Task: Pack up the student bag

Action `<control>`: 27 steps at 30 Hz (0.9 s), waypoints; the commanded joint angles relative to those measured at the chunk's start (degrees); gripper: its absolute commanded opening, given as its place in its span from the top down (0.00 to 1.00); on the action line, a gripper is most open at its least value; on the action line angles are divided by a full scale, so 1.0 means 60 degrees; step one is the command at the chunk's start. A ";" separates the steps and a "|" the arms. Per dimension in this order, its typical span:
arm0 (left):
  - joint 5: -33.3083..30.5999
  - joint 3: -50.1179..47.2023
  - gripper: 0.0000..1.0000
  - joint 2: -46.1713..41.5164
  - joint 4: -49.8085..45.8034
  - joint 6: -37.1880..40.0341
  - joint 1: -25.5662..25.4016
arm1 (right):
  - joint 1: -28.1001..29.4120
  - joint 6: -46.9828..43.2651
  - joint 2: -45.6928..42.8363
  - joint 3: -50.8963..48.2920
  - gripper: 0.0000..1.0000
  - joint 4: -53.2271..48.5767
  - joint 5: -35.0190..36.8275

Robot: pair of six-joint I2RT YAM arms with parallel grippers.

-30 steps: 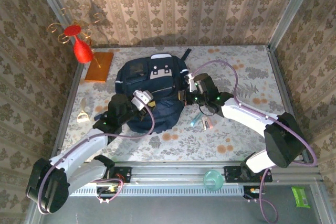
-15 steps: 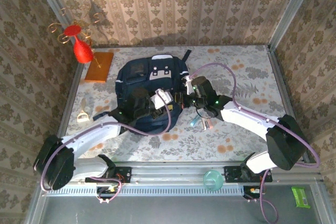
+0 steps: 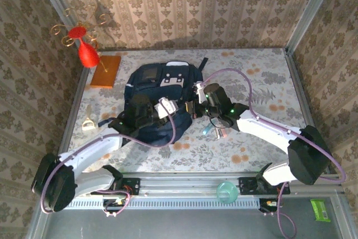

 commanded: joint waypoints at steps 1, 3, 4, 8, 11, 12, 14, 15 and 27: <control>0.0628 -0.0377 1.00 -0.0711 0.0253 -0.0142 0.0577 | -0.0766 -0.0363 -0.0246 0.0513 1.00 -0.1024 0.1954; 0.0706 -0.0512 1.00 -0.0857 0.0480 -0.0230 0.0707 | -0.0843 -0.0572 -0.0242 0.0876 1.00 -0.1362 0.2090; 0.0761 -0.0549 1.00 -0.0876 0.0550 -0.0264 0.0765 | -0.0844 -0.0689 -0.0242 0.1051 1.00 -0.1546 0.2177; 0.0855 -0.0651 1.00 -0.0871 0.0833 -0.0459 0.0985 | -0.0859 -0.1223 -0.0242 0.1858 1.00 -0.2416 0.2672; 0.0712 -0.0763 1.00 -0.0980 0.1169 -0.0727 0.1167 | -0.0967 -0.1470 0.0124 0.2220 1.00 -0.2939 0.2799; 0.0616 -0.0811 1.00 -0.1017 0.1357 -0.0876 0.1237 | -0.1019 -0.1524 0.0247 0.2333 1.00 -0.3120 0.2792; 0.0516 -0.0931 1.00 -0.1095 0.1681 -0.1111 0.1370 | -0.1146 -0.1657 0.0455 0.2560 1.00 -0.3413 0.2632; 0.0451 -0.0969 1.00 -0.1134 0.1796 -0.1209 0.1427 | -0.1205 -0.1744 0.0584 0.2722 1.00 -0.3623 0.2530; 0.0209 -0.1299 1.00 -0.1178 0.2233 -0.1377 0.1733 | -0.1937 -0.2947 0.1768 0.3924 1.00 -0.5277 0.1917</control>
